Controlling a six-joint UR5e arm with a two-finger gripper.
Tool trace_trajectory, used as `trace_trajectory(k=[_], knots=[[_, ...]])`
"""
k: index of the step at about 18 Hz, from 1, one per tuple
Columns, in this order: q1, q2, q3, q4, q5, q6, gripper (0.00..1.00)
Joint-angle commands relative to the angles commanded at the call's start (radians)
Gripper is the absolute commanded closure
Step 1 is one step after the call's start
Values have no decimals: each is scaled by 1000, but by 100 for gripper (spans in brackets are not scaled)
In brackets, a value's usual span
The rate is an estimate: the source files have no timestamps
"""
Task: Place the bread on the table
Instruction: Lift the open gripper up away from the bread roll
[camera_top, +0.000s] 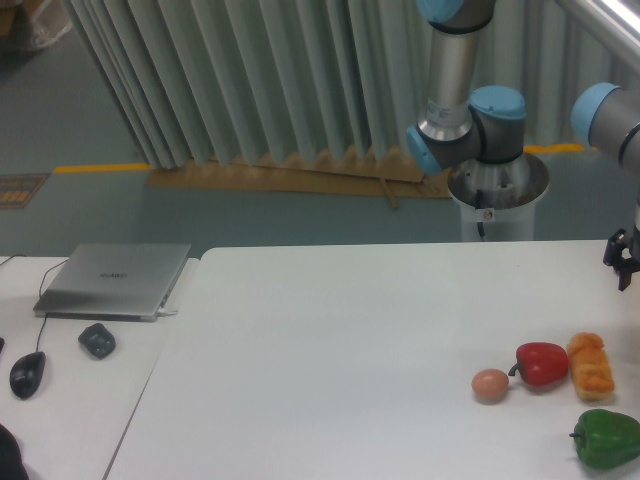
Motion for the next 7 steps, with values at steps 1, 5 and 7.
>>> trace_trajectory(k=[1, 5, 7], knots=[[-2, 0, 0, 0, 0, 2, 0], [-5, 2, 0, -2, 0, 0, 0], [-5, 3, 2, -2, -2, 0, 0]])
